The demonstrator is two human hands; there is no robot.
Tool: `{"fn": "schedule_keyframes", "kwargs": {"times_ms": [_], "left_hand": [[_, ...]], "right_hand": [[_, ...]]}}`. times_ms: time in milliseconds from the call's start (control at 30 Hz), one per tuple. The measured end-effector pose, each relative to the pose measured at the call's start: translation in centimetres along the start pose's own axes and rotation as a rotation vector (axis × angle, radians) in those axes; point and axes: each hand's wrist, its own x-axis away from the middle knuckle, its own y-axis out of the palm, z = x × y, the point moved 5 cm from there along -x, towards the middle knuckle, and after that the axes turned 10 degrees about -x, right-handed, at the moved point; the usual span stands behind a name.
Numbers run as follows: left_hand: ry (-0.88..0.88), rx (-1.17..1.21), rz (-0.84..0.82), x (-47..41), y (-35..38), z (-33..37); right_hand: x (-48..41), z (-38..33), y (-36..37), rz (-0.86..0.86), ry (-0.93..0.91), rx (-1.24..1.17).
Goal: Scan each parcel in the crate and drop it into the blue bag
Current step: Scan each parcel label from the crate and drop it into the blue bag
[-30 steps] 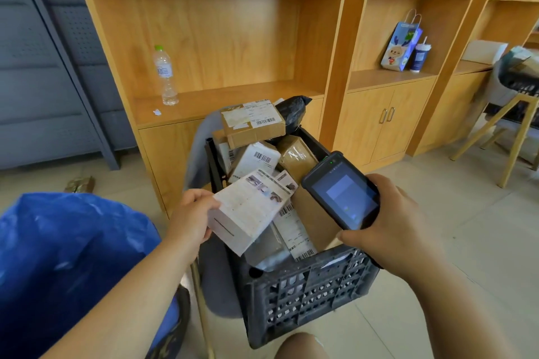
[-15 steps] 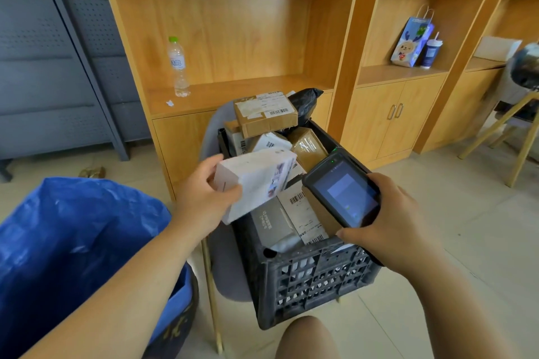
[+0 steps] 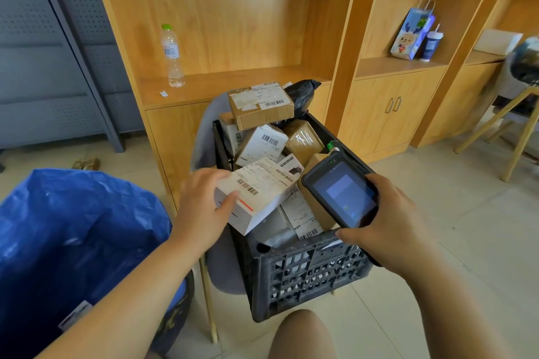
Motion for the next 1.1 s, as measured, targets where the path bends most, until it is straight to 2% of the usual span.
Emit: {"fn": "schedule_keyframes", "kwargs": {"times_ms": [33,100,133,200,267,433,567,667,733,933,1100], "left_hand": [[-0.105,-0.046,0.008,-0.2,0.0,-0.7],[-0.352,-0.059,-0.148,-0.2,0.9,-2.1],[-0.476,0.047,-0.262,0.0,1.6,-2.7],[-0.730,0.437,-0.420,0.6,2.8,-3.0],[-0.846,0.698,-0.437,0.9,3.3,-3.1],[-0.854,0.897,-0.329,1.4,2.9,-4.0],[-0.750,0.941,-0.168,1.5,0.7,-5.6],[-0.698,0.834,-0.004,2.0,-1.5,-7.3],[-0.650,0.740,0.048,2.4,-2.7,-8.1],[-0.611,0.486,0.119,3.7,-4.7,-10.1],[-0.607,0.470,0.133,4.0,-5.1,-10.7]], "right_hand": [[0.0,-0.2,0.1,-0.005,-0.002,0.004],[0.0,-0.6,0.3,-0.023,-0.010,0.009],[0.0,-0.7,0.4,-0.036,-0.012,0.013],[0.0,-1.0,0.6,-0.058,-0.007,0.032],[0.1,-1.3,0.7,-0.074,-0.004,0.051],[0.3,-2.0,1.1,-0.108,-0.013,0.084],[0.2,-2.9,1.9,-0.165,-0.038,0.114],[0.0,-4.1,3.0,-0.216,-0.108,0.194],[0.0,-4.9,3.9,-0.263,-0.150,0.222],[0.2,-7.3,6.2,-0.383,-0.248,0.286],[0.3,-8.2,6.9,-0.418,-0.263,0.344]]}}
